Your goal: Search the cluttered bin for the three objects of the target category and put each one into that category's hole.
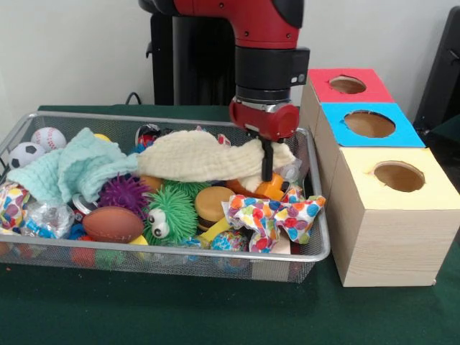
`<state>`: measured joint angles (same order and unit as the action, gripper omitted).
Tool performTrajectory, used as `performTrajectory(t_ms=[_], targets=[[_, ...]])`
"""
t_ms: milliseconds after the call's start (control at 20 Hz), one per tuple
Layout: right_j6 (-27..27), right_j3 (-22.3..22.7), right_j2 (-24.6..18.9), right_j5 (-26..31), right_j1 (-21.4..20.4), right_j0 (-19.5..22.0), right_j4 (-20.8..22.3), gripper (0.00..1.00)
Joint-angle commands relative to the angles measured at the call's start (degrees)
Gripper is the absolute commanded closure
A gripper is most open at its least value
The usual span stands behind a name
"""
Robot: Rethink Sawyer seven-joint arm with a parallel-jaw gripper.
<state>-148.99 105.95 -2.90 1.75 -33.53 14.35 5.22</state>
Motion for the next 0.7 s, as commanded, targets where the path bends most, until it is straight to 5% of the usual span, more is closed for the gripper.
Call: performTrajectory(t_ms=[50,350,650,700], targets=[[-9.7,5.3,2.8,2.2,1.0,-0.8,-4.2,1.00],[-8.9,5.8,3.5,4.8,0.9,-2.2,-6.4,1.00],[-1.2,1.5,11.5,6.1,3.8,-4.0,-1.1,1.00],[-0.5,1.5,11.7,4.8,4.3,-3.5,-0.2,0.00]])
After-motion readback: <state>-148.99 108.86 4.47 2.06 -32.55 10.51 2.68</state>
